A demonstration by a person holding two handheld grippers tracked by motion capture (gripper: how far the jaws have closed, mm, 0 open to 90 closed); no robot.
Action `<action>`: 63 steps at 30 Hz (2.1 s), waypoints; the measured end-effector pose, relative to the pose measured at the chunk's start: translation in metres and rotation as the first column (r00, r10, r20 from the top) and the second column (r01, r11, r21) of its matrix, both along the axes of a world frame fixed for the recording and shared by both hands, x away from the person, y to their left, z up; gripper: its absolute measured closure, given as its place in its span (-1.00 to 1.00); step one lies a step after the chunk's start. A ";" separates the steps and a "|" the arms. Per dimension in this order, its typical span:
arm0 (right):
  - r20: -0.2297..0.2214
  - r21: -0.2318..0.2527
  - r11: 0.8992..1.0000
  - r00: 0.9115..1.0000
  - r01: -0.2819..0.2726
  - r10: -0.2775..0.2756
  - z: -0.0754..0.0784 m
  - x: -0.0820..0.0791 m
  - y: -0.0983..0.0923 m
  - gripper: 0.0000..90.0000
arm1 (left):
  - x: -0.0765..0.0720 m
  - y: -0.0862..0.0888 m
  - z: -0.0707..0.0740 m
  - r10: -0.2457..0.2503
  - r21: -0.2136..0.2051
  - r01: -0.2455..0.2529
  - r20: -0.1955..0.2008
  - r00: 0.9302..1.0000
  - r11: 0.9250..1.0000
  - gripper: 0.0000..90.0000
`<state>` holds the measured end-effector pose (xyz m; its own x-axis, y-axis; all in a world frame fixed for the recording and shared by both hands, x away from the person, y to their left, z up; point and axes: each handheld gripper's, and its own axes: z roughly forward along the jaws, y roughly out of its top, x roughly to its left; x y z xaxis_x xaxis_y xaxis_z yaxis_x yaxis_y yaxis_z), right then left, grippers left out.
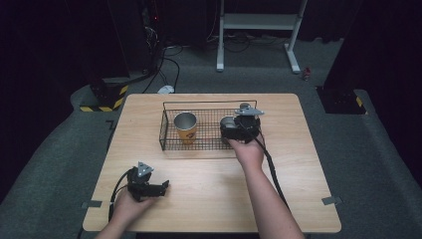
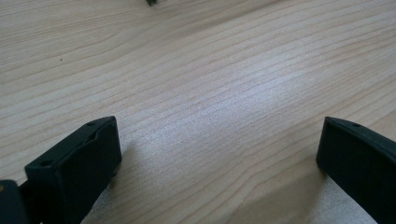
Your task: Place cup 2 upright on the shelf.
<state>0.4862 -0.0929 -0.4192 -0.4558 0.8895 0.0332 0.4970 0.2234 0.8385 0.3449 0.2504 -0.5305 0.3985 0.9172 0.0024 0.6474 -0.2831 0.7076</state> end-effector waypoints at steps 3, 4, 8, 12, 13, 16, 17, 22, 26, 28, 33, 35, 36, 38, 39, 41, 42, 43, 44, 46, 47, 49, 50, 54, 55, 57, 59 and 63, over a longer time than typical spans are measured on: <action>0.006 0.004 1.000 1.000 0.000 0.000 -0.001 -0.005 0.000 -0.70 | 0.000 0.000 0.000 0.001 0.000 -0.001 -0.001 1.000 1.000 -0.99; 0.007 0.004 1.000 1.000 0.000 0.000 -0.001 -0.007 -0.001 -0.69 | 0.000 0.000 0.000 0.001 0.000 -0.001 -0.001 1.000 1.000 -0.99; 0.013 -0.011 1.000 1.000 -0.011 0.011 -0.004 -0.012 -0.003 -0.66 | 0.000 0.000 0.000 0.001 0.000 -0.001 -0.001 1.000 1.000 -0.99; 0.010 -0.011 1.000 1.000 -0.008 0.008 -0.006 -0.017 -0.006 -0.66 | 0.000 0.000 0.000 0.003 0.000 -0.003 -0.001 1.000 1.000 -0.99; 0.010 -0.010 1.000 1.000 -0.011 0.011 -0.007 -0.018 -0.007 -0.66 | 0.000 0.000 0.000 0.003 0.000 -0.003 0.000 1.000 1.000 -0.99; 0.011 -0.008 1.000 1.000 -0.012 0.012 -0.010 -0.022 -0.009 -0.65 | 0.000 0.000 0.000 0.003 0.000 -0.003 0.000 1.000 1.000 -0.99; 0.013 -0.012 1.000 1.000 -0.014 0.014 -0.011 -0.023 -0.010 -0.65 | 0.000 0.000 0.000 0.003 0.000 -0.003 0.000 1.000 1.000 -0.99; 0.012 -0.023 1.000 1.000 -0.010 0.010 -0.018 -0.032 -0.014 -0.65 | 0.000 0.000 0.000 0.003 -0.001 -0.003 -0.001 1.000 1.000 -0.99; 0.016 -0.040 0.999 1.000 -0.004 0.004 -0.020 -0.038 -0.018 -0.67 | 0.000 0.000 0.000 0.004 -0.001 -0.004 0.001 1.000 1.000 -0.99; 0.022 -0.043 0.999 1.000 0.000 0.001 -0.022 -0.043 -0.021 -0.68 | 0.000 0.000 0.000 0.004 -0.001 -0.004 0.001 1.000 1.000 -0.99; 0.032 -0.069 0.998 0.999 0.012 -0.009 -0.026 -0.052 -0.025 -0.69 | 0.000 0.000 0.000 0.003 -0.001 -0.003 0.001 1.000 1.000 -0.99; 0.030 -0.071 0.997 1.000 0.007 -0.005 -0.028 -0.057 -0.028 -0.69 | 0.000 0.000 0.000 0.003 0.000 -0.003 -0.001 1.000 1.000 -0.99; 0.030 -0.067 0.998 1.000 0.006 -0.004 -0.028 -0.059 -0.029 -0.69 | 0.000 0.000 0.000 0.004 -0.001 -0.004 0.001 1.000 1.000 -0.99; 0.031 -0.064 0.998 1.000 0.003 -0.001 -0.029 -0.063 -0.032 -0.70 | 0.000 0.000 0.000 0.003 -0.001 -0.003 0.001 1.000 1.000 -0.99; 0.030 -0.063 0.998 1.000 0.002 0.000 -0.030 -0.065 -0.033 -0.70 | 0.000 0.000 0.000 0.003 -0.001 -0.003 0.001 1.000 1.000 -0.99; 0.033 -0.059 0.998 0.999 -0.001 0.003 -0.030 -0.070 -0.036 -0.70 | 0.000 0.000 0.000 0.004 -0.001 -0.004 0.001 1.000 1.000 -0.99; 0.034 -0.058 0.998 0.999 -0.001 0.003 -0.031 -0.072 -0.039 -0.70 | 0.000 0.000 0.000 0.004 -0.001 -0.004 0.001 1.000 1.000 -0.99; 0.034 -0.058 0.998 0.999 -0.001 0.003 -0.031 -0.074 -0.040 -0.70 | 0.000 0.000 0.000 0.004 -0.001 -0.004 0.001 1.000 1.000 -0.99; 0.035 -0.057 0.998 0.999 0.002 0.000 -0.031 -0.076 -0.042 -0.70 | 0.000 0.000 0.000 0.004 -0.001 -0.004 0.001 1.000 1.000 -0.99; 0.041 -0.055 0.998 0.999 0.002 0.000 -0.032 -0.081 -0.047 -0.70 | 0.000 0.000 0.000 0.004 -0.001 -0.004 0.001 1.000 1.000 -0.99; 0.049 -0.057 0.998 0.999 0.006 -0.003 -0.033 -0.083 -0.049 -0.71 | 0.000 0.000 0.000 0.004 -0.001 -0.004 0.001 1.000 1.000 -0.99; 0.057 -0.065 0.998 0.998 0.021 -0.017 -0.034 -0.086 -0.054 -0.72 | 0.000 0.000 0.000 0.004 -0.001 -0.004 0.001 1.000 1.000 -0.99; 0.054 -0.065 0.998 0.998 0.020 -0.017 -0.035 -0.087 -0.057 -0.72 | 0.000 0.000 0.000 0.003 -0.001 -0.003 -0.001 1.000 1.000 -0.99; 0.043 -0.068 0.997 0.999 0.025 -0.022 -0.040 -0.094 -0.068 -0.72 | 0.000 0.000 0.000 0.004 -0.001 -0.004 0.001 1.000 1.000 -0.99; 0.043 -0.071 0.997 0.999 0.024 -0.021 -0.041 -0.096 -0.071 -0.72 | 0.000 0.000 0.000 0.004 -0.001 -0.004 0.001 1.000 1.000 -0.99; 0.032 -0.077 0.997 0.999 0.025 -0.023 -0.044 -0.099 -0.077 -0.72 | 0.000 0.000 0.000 0.004 -0.001 -0.004 0.001 1.000 1.000 -0.99; 0.025 -0.072 0.997 0.999 0.033 -0.031 -0.047 -0.102 -0.083 -0.72 | 0.000 0.000 0.000 0.004 -0.001 -0.004 0.001 1.000 1.000 -0.99; 0.010 -0.075 0.996 0.999 0.047 -0.047 -0.055 -0.109 -0.097 -0.72 | 0.000 0.000 0.000 0.004 -0.001 -0.004 0.001 1.000 1.000 -0.99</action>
<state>0.3772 -0.1902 -0.4740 -0.4133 0.9098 -0.0380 0.5014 0.2623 0.8245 0.3447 0.2502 -0.5306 0.3948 0.9187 0.0019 0.6478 -0.2799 0.7086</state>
